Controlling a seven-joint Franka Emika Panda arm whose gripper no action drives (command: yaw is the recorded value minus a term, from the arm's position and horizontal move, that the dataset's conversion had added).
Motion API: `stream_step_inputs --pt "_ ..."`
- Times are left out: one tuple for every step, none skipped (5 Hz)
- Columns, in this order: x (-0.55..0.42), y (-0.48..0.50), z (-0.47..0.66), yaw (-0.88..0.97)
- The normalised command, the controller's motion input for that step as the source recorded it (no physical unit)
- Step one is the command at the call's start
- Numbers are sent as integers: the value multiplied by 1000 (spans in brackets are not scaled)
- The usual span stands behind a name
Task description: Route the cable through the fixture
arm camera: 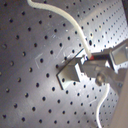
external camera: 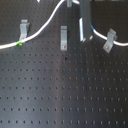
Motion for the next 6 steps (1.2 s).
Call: stream_step_inputs --pt "-325 299 203 -140" --pt "-416 468 202 -57" --pt "-106 148 -2 -69" --pt "-89 -18 477 0" --pt "-256 -61 431 54" --pt "-6 27 0 0"
